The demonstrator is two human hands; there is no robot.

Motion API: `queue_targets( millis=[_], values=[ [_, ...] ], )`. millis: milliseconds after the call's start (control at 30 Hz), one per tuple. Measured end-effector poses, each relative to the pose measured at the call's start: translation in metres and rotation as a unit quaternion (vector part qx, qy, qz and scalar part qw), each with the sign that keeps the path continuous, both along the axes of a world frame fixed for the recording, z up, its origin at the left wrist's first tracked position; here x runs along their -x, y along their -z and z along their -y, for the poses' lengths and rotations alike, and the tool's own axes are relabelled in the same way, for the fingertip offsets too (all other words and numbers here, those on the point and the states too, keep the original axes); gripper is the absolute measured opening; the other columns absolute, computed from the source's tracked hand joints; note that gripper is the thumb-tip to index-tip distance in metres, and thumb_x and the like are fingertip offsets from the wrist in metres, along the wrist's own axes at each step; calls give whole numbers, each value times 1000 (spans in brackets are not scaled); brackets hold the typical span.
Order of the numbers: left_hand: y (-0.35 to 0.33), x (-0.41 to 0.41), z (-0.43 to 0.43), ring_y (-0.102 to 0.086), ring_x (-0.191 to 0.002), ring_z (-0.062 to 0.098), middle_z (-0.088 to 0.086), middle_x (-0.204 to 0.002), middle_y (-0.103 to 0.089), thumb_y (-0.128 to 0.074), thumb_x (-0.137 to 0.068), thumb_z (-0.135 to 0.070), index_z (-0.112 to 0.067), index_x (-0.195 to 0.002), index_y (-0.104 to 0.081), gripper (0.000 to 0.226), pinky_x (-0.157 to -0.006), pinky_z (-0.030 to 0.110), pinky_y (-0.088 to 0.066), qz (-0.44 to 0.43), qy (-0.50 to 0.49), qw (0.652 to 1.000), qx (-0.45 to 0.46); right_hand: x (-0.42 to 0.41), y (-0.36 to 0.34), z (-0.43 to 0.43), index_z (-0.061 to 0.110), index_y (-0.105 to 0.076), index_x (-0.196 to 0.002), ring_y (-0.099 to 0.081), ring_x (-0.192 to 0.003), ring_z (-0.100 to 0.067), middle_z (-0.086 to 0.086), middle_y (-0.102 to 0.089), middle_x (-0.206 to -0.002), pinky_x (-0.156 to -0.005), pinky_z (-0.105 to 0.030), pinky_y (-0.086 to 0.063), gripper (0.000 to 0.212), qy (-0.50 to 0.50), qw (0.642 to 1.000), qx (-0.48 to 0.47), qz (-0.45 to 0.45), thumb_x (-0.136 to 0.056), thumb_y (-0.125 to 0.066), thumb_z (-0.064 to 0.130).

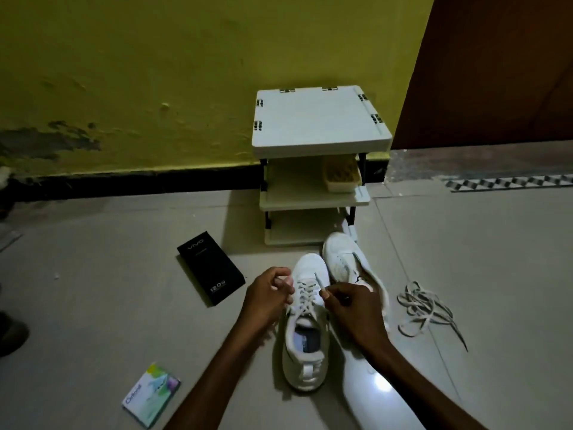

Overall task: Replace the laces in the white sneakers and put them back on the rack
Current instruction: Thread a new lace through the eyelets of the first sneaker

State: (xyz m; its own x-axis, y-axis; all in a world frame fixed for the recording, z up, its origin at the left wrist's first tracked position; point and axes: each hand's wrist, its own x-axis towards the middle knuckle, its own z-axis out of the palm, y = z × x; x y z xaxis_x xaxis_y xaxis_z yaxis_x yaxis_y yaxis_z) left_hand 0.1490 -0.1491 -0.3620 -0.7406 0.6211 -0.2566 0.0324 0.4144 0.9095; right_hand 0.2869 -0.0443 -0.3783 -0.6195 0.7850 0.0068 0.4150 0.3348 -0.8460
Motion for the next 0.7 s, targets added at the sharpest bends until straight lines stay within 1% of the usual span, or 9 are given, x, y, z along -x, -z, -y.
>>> queue_targets(
  millis=[67,133,167,233,333,400,533,633,700],
  values=[
    [17,0,3,-67,-76,16,2,-90,-67,-61,-93,-25,-16,-120,-56,28,-75,31,-56,4,-6,997,81,-3,12,-1,17,-72,-99,-66,-80,-6,9,-69,-83,-71,-14,-49,12,-11,1000,28,3,-89,-67,11],
    [26,0,10,-67,-93,24,4,-101,-68,-62,-91,-38,-17,-112,-55,31,-85,36,-53,-68,23,978,194,-7,19,0,16,-68,-102,-65,-81,-10,4,-69,-87,-68,-16,-49,13,4,999,15,34,-91,-64,14],
    [27,-2,14,-65,-97,25,4,-103,-68,-61,-90,-43,-17,-105,-56,31,-85,34,-51,-93,38,967,235,-11,22,2,16,-68,-95,-63,-75,-10,3,-68,-81,-62,-16,-45,7,20,997,-10,74,-92,-62,18],
    [28,-8,19,-64,-97,24,3,-99,-68,-57,-91,-53,-19,-88,-56,34,-82,31,-48,-117,56,954,269,-17,25,8,19,-61,-71,-57,-60,-11,4,-60,-64,-49,-15,-33,28,37,984,-59,165,-93,-60,36],
    [25,-17,17,-63,-87,20,-2,-86,-66,-53,-90,-59,-22,-74,-55,41,-73,28,-44,-111,62,961,244,-19,25,18,17,-57,-53,-56,-48,-9,3,-57,-49,-50,-21,-42,57,4,982,-29,186,-91,-52,59],
    [26,-21,12,-63,-83,14,-5,-84,-68,-60,-89,-53,-21,-80,-64,34,-74,26,-46,-103,43,978,174,-14,22,21,20,-49,-47,-49,-43,-4,5,-48,-42,-47,-17,-34,58,12,985,-12,171,-90,-53,58],
    [34,-25,10,-65,-85,14,-1,-91,-70,-71,-87,-29,-15,-89,-70,14,-80,27,-51,-109,16,989,97,3,24,17,22,-61,-63,-54,-57,-2,9,-58,-56,-51,-14,-31,30,25,991,14,131,-87,-67,39],
    [39,-28,15,-65,-88,17,0,-93,-70,-71,-87,-27,-18,-88,-68,10,-84,33,-53,-123,4,986,114,5,32,17,20,-73,-79,-62,-69,2,8,-70,-73,-59,-8,-39,6,28,997,56,52,-84,-72,22],
    [40,-28,18,-65,-87,15,-2,-92,-70,-70,-88,-30,-19,-88,-68,11,-84,32,-52,-128,2,984,128,3,36,20,19,-74,-82,-64,-73,2,9,-71,-77,-63,-6,-41,4,16,998,51,15,-84,-72,17]
  ],
)
